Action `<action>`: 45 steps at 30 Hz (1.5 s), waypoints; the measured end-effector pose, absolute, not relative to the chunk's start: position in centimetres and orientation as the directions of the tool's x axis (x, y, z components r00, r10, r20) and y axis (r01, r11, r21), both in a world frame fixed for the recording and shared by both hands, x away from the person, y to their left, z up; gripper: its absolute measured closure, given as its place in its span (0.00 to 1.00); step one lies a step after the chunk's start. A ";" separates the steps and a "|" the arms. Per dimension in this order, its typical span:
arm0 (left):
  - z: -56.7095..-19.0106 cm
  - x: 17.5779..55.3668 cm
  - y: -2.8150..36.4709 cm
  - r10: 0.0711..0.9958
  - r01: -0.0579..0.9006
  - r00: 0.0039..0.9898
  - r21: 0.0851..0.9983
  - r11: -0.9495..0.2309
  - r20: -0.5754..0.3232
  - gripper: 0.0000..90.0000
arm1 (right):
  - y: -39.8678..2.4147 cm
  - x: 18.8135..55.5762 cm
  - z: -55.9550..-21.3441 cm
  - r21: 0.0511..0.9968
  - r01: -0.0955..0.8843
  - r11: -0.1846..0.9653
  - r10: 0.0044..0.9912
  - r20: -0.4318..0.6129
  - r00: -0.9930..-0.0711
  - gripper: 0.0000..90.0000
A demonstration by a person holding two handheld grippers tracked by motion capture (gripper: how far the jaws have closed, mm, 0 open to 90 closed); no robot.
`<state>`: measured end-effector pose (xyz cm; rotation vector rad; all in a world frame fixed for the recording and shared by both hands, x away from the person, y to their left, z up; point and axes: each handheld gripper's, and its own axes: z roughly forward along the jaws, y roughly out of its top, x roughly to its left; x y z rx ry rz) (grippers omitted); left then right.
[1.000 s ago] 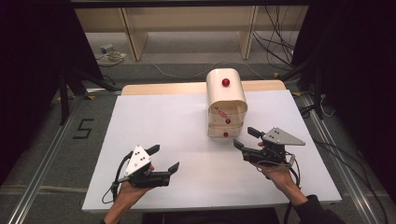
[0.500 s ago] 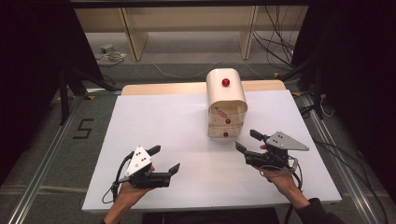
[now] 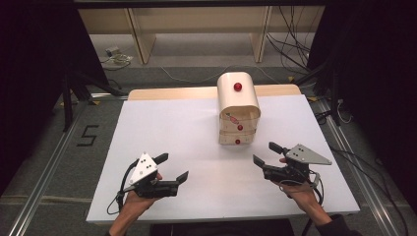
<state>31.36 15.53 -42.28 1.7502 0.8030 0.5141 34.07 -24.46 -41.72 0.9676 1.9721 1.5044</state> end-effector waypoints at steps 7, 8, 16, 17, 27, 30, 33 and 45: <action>-42.3 31.4 15.6 0.729 0.265 0.683 0.946 -0.186 -0.048 0.13 | -24.8 33.4 -42.0 0.955 0.247 0.162 0.771 0.034 -0.636 0.29; -42.3 31.4 15.6 0.726 0.266 0.686 0.945 -0.189 -0.048 0.12 | -24.9 33.3 -42.0 0.955 0.249 0.163 0.769 0.035 -0.638 0.29; -42.3 31.3 15.6 0.724 0.258 0.688 0.948 -0.185 -0.046 0.12 | -25.6 33.0 -42.2 0.954 0.250 0.163 0.781 0.030 -0.624 0.29; -42.3 31.3 15.5 0.723 0.258 0.689 0.948 -0.185 -0.046 0.12 | -25.6 33.0 -42.3 0.954 0.252 0.164 0.783 0.030 -0.621 0.29; -42.3 31.3 15.4 0.712 0.257 0.700 0.947 -0.193 -0.045 0.12 | -26.3 32.5 -42.2 0.961 0.237 0.142 0.798 0.031 -0.602 0.29; -42.3 31.3 15.4 0.712 0.255 0.701 0.947 -0.194 -0.043 0.12 | -26.5 32.4 -42.2 0.962 0.238 0.135 0.801 0.036 -0.598 0.29; -42.3 31.3 15.4 0.714 0.257 0.699 0.948 -0.191 -0.046 0.12 | -26.5 32.4 -42.3 0.960 0.242 0.139 0.801 0.035 -0.597 0.29; -42.3 31.3 15.4 0.726 0.257 0.686 0.949 -0.185 -0.044 0.12 | -26.6 32.3 -42.4 0.958 0.242 0.154 0.800 0.024 -0.600 0.28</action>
